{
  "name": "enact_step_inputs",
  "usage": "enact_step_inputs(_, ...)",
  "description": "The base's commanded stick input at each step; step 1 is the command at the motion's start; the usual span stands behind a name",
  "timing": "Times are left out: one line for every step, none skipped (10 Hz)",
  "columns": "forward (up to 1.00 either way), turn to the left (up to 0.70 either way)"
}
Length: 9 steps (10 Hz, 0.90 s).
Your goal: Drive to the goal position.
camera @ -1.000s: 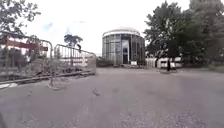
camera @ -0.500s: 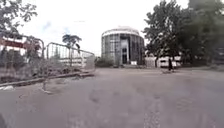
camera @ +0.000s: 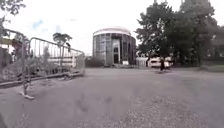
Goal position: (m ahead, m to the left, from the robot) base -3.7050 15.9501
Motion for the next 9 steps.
enact_step_inputs(0.7,0.0)
enact_step_inputs(0.7,0.0)
enact_step_inputs(0.7,0.0)
enact_step_inputs(0.7,0.0)
enact_step_inputs(0.7,0.0)
enact_step_inputs(0.7,0.0)
enact_step_inputs(0.7,0.0)
enact_step_inputs(0.7,0.0)
enact_step_inputs(0.7,0.0)
